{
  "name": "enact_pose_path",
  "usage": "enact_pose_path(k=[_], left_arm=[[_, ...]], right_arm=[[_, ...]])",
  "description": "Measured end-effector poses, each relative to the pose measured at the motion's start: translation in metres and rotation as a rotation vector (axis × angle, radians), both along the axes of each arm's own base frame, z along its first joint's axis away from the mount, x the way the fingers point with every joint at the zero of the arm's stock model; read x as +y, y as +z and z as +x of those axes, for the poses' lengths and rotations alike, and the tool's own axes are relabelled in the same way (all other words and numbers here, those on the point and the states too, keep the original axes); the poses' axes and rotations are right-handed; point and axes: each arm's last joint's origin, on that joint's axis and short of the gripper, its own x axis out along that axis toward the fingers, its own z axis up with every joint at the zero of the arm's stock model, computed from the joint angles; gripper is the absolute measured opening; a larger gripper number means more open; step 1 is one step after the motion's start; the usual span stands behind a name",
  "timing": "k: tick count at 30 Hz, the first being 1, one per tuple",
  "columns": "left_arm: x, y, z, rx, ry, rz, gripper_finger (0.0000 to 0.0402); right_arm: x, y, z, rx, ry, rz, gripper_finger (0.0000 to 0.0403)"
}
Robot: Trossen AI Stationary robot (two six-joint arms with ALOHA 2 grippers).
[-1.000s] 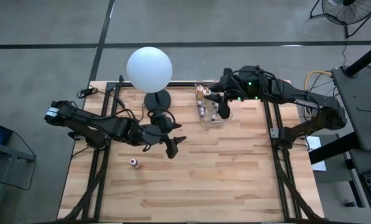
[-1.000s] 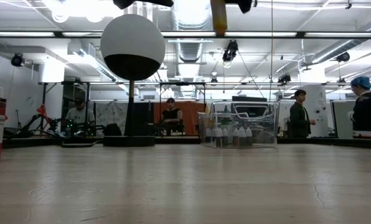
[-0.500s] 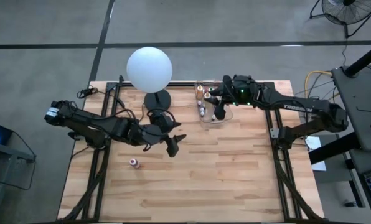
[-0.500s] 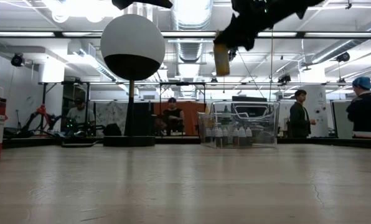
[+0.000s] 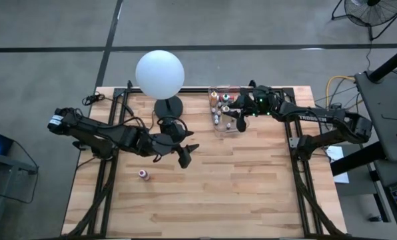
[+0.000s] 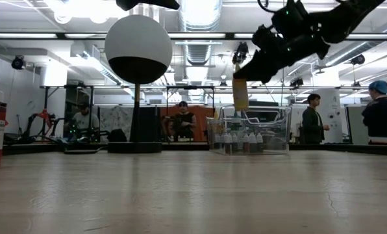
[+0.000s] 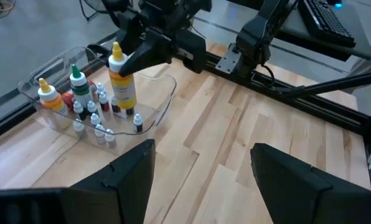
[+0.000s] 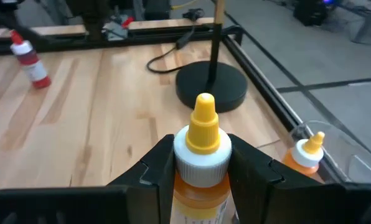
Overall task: Pick & Place food coloring
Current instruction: Put the large yellow food coloring bottle into the transparent bin
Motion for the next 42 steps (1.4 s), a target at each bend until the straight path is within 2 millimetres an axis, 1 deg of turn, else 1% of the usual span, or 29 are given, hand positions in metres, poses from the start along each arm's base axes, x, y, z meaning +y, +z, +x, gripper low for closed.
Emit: enact_pose_path(k=[5,9,14,22,29,36,42], left_arm=[[0.0,0.0,0.0,-0.003,0.004,-0.007,0.0236],[0.001,0.0,0.0,-0.006,0.026,0.004,0.0236],[0.001,0.0,0.0,-0.009,0.045,0.014,0.0236],[0.001,0.0,0.0,-0.009,0.047,0.015,0.0236],[0.001,0.0,0.0,-0.011,0.049,0.009,0.0236],[0.001,0.0,0.0,-0.011,0.049,0.009,0.0236],[0.001,0.0,0.0,-0.015,0.055,-0.002,0.0236]], right_arm=[[-0.014,-0.005,-0.011,-0.014,0.107,-0.002,0.0107],[-0.022,-0.014,-0.013,-0.014,0.189,0.037,0.0107],[-0.029,-0.03,-0.001,0.005,0.305,0.097,0.0107],[-0.041,-0.037,0.019,0.0,0.407,0.09,0.0107],[-0.042,-0.051,0.026,0.021,0.454,0.109,0.0107],[-0.04,-0.057,0.03,0.019,0.499,0.067,0.0107],[-0.041,-0.069,0.033,0.025,0.534,0.086,0.0107]])
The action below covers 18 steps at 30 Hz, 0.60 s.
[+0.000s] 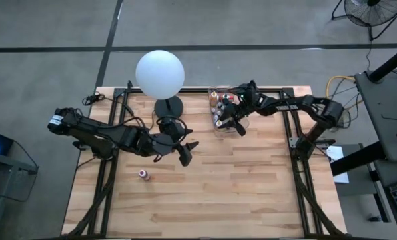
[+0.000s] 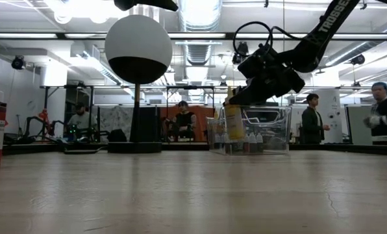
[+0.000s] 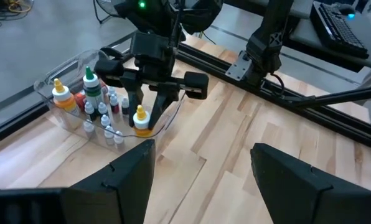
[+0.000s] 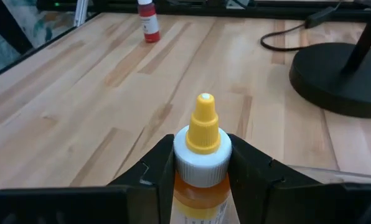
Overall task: Pick & Place food coloring
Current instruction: Put the large yellow food coloring bottle into the transparent bin
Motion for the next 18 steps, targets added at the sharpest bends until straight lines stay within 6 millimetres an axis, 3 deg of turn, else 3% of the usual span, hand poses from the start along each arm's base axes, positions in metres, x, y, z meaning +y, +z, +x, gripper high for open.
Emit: enact_pose_path(k=[14,18], left_arm=[[0.0,0.0,0.0,-0.009,0.017,-0.027,0.0236],[0.0,0.0,0.0,-0.011,0.018,-0.03,0.0236]], right_arm=[[0.005,-0.013,0.008,0.008,0.041,0.001,0.0109],[0.005,-0.014,0.009,0.015,0.035,0.011,0.0135]])
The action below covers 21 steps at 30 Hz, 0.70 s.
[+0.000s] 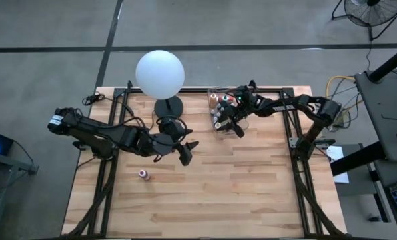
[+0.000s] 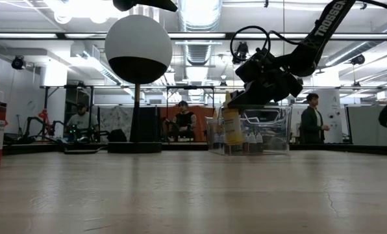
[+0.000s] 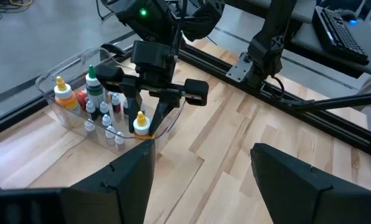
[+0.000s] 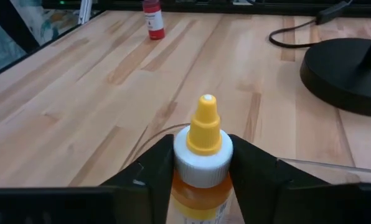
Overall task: Pick & Place food coloring
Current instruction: Put the large yellow food coloring bottle into the transparent bin
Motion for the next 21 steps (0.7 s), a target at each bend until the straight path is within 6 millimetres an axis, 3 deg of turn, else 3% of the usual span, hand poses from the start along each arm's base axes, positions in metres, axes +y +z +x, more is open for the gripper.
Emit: enact_pose_path(k=[5,9,21], left_arm=[[0.0001,0.0001,0.0,-0.005,0.008,-0.006,0.0236],[0.0002,0.0,0.0,-0.004,0.011,-0.004,0.0236],[0.0009,-0.0069,-0.0001,0.014,0.017,-0.005,0.0236]], right_arm=[[-0.0003,-0.0007,0.0,0.005,-0.006,-0.004,0.0168],[-0.0001,-0.0008,-0.0001,0.005,-0.006,-0.004,0.0171],[-0.0002,-0.0006,0.0001,0.004,-0.008,-0.001,0.0114]])
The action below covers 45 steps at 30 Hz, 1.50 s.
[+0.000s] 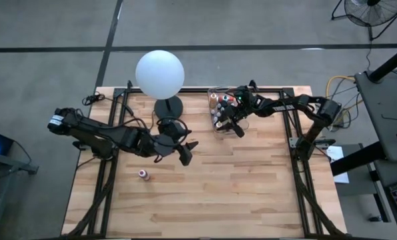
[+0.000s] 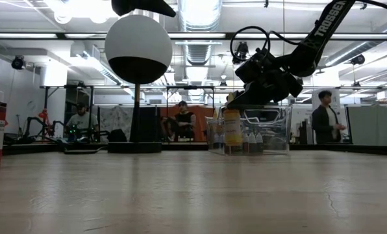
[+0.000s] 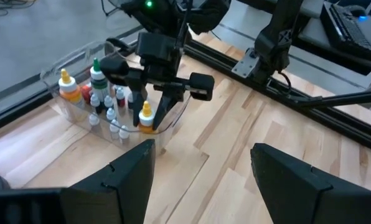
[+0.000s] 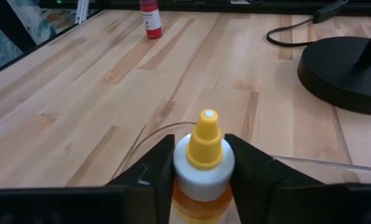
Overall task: Pick & Place food coloring
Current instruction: Put the large yellow food coloring bottle into the transparent bin
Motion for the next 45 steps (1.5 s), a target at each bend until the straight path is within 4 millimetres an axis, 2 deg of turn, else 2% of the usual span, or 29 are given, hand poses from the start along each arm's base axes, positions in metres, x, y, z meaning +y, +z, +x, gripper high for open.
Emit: enact_pose_path(k=[4,12,15,21,38,45], left_arm=[[0.0,-0.0041,-0.0001,0.0,0.011,-0.02,0.0236],[0.0,-0.003,0.0005,-0.008,0.01,-0.02,0.0236],[0.0,-0.0031,0.0005,-0.008,0.01,-0.02,0.0236],[0.0006,-0.0031,0.0006,-0.007,0.012,-0.02,0.0236],[0.0006,-0.0031,0.0005,-0.007,0.011,-0.019,0.0236],[0.0005,-0.0031,0.0005,-0.007,0.011,-0.019,0.0236]], right_arm=[[0.0,-0.0001,-0.0001,0.0,0.0,0.0,0.0111],[0.0001,-0.0005,-0.0003,0.005,-0.003,0.004,0.0171],[0.0001,-0.0005,-0.0003,0.006,-0.005,0.003,0.0161],[0.0,-0.0003,-0.0002,0.003,-0.004,0.002,0.0108],[-0.0039,0.008,-0.0047,0.002,-0.063,-0.044,0.0107],[-0.0043,0.0009,-0.0053,0.029,-0.055,-0.038,0.0107]])
